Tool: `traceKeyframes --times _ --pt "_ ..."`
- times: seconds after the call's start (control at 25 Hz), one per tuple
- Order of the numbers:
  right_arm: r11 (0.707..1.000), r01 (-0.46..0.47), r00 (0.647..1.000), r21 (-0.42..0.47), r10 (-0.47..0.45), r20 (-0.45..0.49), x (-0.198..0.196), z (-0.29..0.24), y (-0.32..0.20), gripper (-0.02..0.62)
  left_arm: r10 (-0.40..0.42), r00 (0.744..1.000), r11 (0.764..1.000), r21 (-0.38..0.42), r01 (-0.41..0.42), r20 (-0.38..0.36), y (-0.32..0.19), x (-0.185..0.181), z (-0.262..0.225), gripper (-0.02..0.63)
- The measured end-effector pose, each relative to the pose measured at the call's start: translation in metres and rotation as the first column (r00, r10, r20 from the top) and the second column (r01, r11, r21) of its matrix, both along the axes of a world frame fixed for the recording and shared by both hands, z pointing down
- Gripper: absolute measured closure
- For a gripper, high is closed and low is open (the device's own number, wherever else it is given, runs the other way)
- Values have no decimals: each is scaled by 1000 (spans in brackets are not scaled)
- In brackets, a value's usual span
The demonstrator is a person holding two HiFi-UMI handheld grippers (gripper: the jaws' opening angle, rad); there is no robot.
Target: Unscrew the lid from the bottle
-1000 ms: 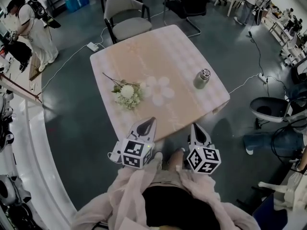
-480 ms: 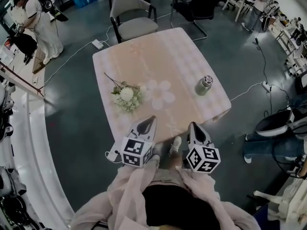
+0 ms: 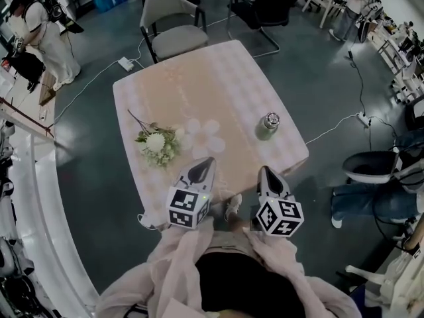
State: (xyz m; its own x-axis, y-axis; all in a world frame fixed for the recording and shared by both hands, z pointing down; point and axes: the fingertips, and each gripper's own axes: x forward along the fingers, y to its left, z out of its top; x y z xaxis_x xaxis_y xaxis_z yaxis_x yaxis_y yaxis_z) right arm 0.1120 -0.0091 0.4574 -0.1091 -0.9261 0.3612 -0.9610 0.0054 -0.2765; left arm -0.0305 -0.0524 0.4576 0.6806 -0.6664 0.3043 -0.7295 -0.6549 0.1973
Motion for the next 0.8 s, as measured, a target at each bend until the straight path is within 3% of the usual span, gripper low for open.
traceKeyframes --times 0.8 --pt "999 33 999 -32 -33 16 56 12 -64 583 47 998 998 33 -48 42 -59 67 2 581"
